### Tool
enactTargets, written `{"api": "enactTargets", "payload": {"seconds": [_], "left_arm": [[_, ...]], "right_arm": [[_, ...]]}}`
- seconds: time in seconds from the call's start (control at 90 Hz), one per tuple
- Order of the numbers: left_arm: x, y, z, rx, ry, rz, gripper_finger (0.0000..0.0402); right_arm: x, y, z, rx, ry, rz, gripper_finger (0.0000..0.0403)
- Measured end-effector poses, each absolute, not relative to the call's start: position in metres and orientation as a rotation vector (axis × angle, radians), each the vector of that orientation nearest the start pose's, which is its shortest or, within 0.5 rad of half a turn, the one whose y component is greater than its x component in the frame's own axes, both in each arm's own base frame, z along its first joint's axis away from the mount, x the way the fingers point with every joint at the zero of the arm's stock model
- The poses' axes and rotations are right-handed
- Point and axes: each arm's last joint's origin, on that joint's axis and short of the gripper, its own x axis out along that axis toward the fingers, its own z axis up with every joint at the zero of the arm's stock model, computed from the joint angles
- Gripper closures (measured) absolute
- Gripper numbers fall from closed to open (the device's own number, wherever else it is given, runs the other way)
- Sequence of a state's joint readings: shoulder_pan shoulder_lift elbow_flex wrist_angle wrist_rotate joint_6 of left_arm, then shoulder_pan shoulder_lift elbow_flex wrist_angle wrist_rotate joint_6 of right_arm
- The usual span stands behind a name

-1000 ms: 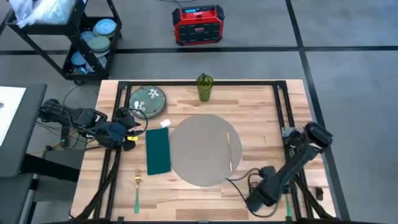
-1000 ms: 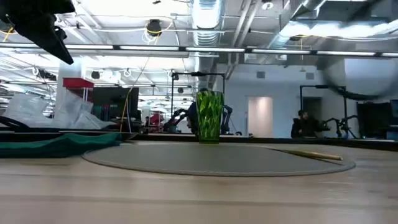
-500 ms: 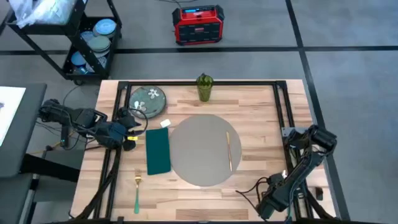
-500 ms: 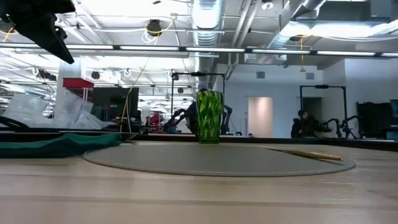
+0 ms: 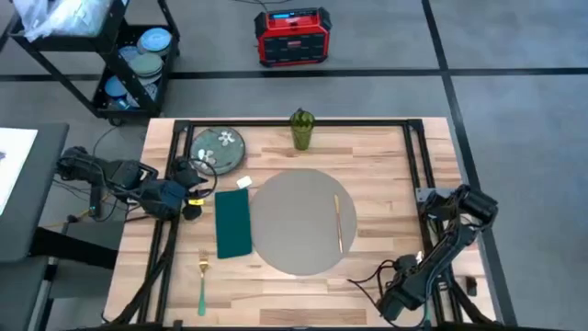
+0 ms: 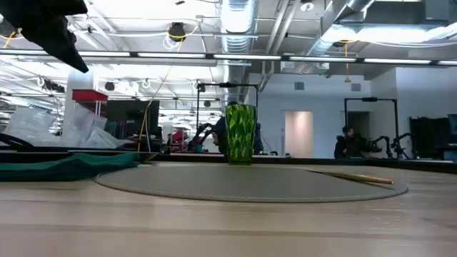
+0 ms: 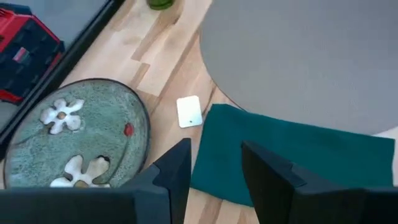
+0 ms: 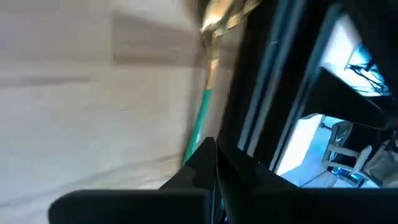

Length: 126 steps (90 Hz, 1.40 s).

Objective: Set table place
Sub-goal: Put the green spoon to the right of the gold knife

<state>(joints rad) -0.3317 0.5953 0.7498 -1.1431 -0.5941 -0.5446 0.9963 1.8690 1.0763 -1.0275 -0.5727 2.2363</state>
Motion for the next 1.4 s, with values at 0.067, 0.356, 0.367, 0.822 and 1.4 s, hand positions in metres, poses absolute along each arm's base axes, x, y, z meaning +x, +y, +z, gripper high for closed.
{"api": "enactTargets", "payload": {"seconds": [0.067, 0.356, 0.367, 0.822, 1.4], "left_arm": [[0.085, -0.012, 0.272, -0.061, 0.782, 0.468, 0.0279], [0.084, -0.011, 0.272, -0.064, 0.779, 0.493, 0.0279], [0.084, -0.011, 0.272, -0.064, 0.778, 0.494, 0.0279], [0.083, -0.011, 0.271, -0.076, 0.785, 0.51, 0.0279], [0.081, -0.01, 0.269, -0.053, 0.812, 0.51, 0.0279]], "right_arm": [[0.143, 0.252, 0.132, 0.813, 1.954, -1.263, 0.0403], [0.139, 0.254, 0.132, 0.775, 1.998, -1.235, 0.0403], [0.139, 0.254, 0.132, 0.775, 2.001, -1.231, 0.0403], [0.156, 0.261, 0.095, 0.698, 2.127, -1.018, 0.0402], [0.183, 0.22, 0.095, 0.514, 2.109, -0.795, 0.0403]]}}
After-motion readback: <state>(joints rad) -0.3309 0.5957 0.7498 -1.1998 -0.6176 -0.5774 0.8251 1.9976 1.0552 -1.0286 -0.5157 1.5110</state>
